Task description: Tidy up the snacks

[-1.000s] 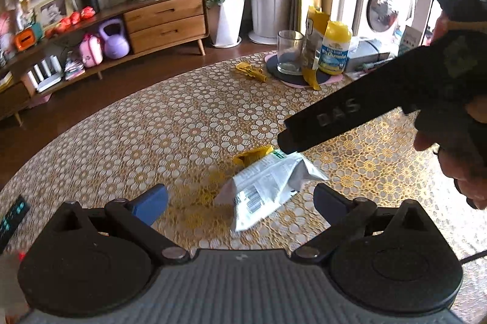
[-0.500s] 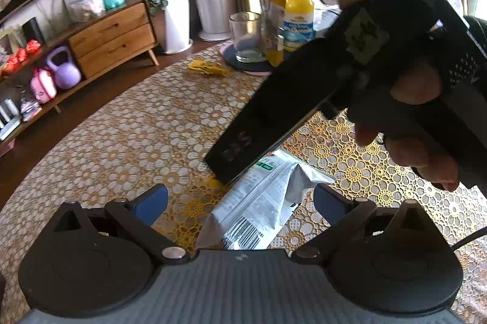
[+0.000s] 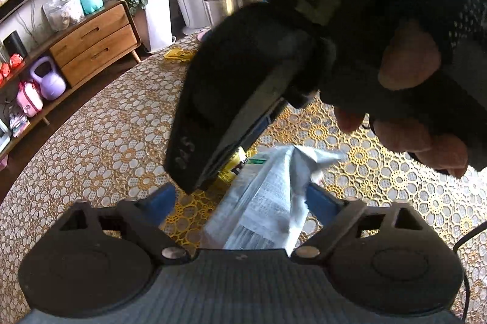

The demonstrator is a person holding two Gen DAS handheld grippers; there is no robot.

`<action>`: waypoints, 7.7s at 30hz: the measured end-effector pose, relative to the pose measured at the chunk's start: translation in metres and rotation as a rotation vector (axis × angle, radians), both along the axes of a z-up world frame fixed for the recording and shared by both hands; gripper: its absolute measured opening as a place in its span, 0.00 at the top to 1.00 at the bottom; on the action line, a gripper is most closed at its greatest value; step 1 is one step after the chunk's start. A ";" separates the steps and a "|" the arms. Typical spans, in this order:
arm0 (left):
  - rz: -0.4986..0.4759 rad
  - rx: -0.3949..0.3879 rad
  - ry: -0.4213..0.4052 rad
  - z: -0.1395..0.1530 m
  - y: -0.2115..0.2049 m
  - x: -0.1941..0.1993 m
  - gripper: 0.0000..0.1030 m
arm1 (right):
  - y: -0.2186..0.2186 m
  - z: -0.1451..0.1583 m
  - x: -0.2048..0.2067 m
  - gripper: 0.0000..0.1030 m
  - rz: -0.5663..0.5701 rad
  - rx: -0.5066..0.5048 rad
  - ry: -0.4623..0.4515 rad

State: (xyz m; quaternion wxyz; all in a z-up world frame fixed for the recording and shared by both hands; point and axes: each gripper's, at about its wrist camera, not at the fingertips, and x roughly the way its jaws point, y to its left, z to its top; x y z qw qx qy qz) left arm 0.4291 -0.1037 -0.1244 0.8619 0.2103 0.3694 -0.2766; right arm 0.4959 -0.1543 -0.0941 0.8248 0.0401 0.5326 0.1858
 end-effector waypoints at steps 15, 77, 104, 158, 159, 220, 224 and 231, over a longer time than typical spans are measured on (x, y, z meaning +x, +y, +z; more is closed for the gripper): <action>0.072 -0.060 0.107 0.011 0.000 -0.048 0.64 | -0.017 0.013 -0.038 0.78 -0.052 -0.006 -0.011; 0.666 -0.215 -0.059 0.175 0.230 -0.304 0.65 | 0.126 0.183 -0.324 0.85 0.235 0.034 -0.279; 0.926 -0.072 -0.022 0.127 0.371 -0.238 0.65 | 0.275 0.130 -0.264 0.84 0.306 0.010 -0.203; 0.851 -0.206 -0.080 0.137 0.337 -0.299 0.30 | 0.226 0.140 -0.327 0.01 0.279 0.153 -0.343; 0.848 -0.211 -0.088 0.140 0.335 -0.303 0.29 | 0.223 0.142 -0.330 0.01 0.275 0.158 -0.358; 0.851 -0.265 -0.190 0.146 0.281 -0.389 0.02 | 0.161 0.148 -0.417 0.00 0.217 0.213 -0.610; 0.849 -0.262 -0.184 0.145 0.281 -0.389 0.02 | 0.160 0.148 -0.417 0.00 0.216 0.213 -0.609; 0.843 -0.263 -0.181 0.146 0.280 -0.390 0.02 | 0.161 0.144 -0.416 0.00 0.210 0.215 -0.604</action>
